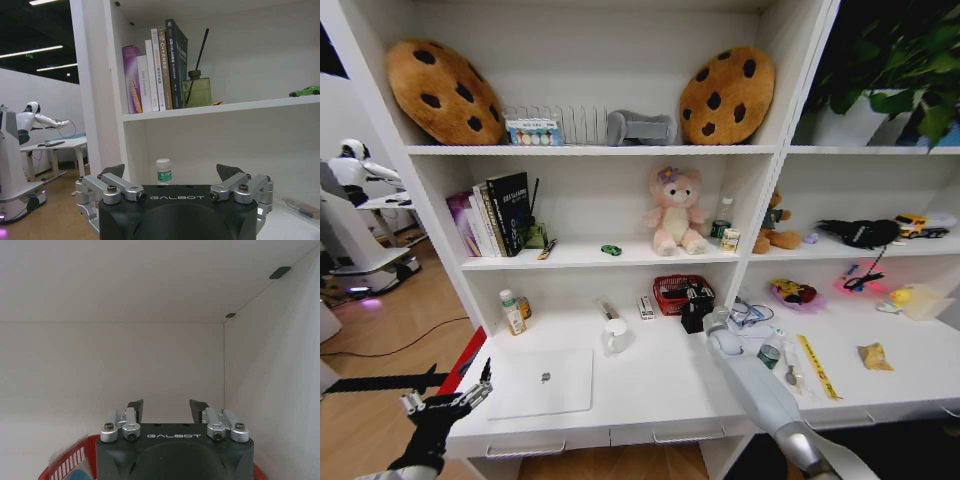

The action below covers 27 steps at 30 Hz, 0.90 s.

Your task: Organize the objects on the table.

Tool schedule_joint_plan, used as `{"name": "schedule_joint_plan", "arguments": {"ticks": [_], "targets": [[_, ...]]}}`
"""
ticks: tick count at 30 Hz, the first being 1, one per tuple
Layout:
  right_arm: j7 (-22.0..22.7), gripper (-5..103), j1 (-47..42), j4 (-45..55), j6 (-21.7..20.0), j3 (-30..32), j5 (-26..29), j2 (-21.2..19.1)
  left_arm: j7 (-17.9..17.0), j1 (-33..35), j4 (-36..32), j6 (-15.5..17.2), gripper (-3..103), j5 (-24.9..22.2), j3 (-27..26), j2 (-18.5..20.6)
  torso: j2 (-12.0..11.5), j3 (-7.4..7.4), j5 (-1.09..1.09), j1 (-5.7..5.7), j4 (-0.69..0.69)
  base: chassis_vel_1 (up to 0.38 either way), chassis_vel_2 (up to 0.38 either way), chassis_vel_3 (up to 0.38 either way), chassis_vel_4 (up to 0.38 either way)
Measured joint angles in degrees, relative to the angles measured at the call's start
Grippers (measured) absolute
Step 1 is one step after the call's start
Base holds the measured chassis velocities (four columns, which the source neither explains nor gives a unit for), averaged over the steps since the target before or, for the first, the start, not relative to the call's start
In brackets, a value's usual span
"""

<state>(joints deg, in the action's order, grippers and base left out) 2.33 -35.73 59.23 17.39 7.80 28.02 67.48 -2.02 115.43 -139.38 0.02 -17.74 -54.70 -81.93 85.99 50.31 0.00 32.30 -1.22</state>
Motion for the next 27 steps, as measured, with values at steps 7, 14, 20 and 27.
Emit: {"name": "schedule_joint_plan", "arguments": {"ticks": [7,14,20,27], "targets": [[0.23,78,-5.25,12.69,-4.41,0.93,7.12,-6.14,0.0,0.0,0.0,0.0,100,0.0,0.0,0.0,0.0,0.0,-0.01,0.01,0.01,0.0,0.0,0.0,0.0],[0.88,97,-17.84,29.54,-9.58,6.0,11.07,-12.66,0.0,0.0,0.0,0.0,100,0.0,0.0,0.0,0.01,-0.01,-0.01,-0.01,-0.03,0.0,0.0,0.0,0.0],[4.29,103,-27.3,40.51,-14.86,11.81,13.72,-14.47,0.0,0.0,0.0,0.0,100,0.0,0.01,0.0,0.0,-0.01,-0.01,-0.01,0.01,0.0,0.0,0.0,0.0],[9.74,98,-37.77,45.65,-22.38,15.03,13.22,-15.65,0.0,0.0,0.0,0.0,100,0.0,0.01,0.0,0.01,-0.01,0.0,-0.01,-0.01,0.0,0.0,0.0,0.0]]}}
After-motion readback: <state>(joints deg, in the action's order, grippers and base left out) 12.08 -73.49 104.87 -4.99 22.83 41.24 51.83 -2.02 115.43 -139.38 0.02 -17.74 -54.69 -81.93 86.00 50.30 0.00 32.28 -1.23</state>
